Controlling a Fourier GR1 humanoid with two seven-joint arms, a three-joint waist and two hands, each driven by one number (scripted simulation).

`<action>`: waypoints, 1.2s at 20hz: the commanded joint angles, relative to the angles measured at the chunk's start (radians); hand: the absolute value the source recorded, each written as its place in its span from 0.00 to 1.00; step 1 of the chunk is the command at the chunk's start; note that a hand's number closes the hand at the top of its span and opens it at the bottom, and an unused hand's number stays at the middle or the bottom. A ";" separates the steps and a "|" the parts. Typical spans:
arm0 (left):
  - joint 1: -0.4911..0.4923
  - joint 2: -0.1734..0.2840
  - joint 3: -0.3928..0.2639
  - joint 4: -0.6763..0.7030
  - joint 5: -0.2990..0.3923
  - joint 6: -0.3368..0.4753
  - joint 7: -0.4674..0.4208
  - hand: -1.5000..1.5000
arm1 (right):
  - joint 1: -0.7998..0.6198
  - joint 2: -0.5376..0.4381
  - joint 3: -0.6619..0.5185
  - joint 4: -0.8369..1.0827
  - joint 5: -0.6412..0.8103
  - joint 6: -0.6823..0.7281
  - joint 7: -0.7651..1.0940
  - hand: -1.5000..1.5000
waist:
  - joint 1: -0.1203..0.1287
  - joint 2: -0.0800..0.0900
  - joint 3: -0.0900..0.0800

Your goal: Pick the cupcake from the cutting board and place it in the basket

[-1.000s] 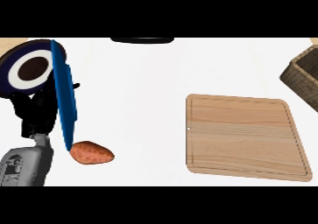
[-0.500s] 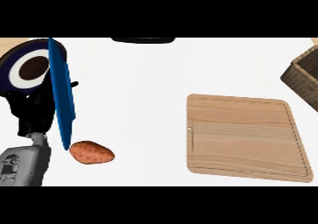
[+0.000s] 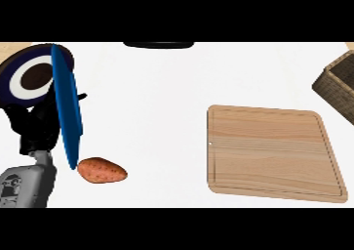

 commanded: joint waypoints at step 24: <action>0.091 0.002 0.004 -0.049 -0.002 -0.009 -0.035 0.50 | 0.042 0.013 -0.205 -0.087 -0.189 -0.156 0.099 0.00 | -0.004 -0.006 0.000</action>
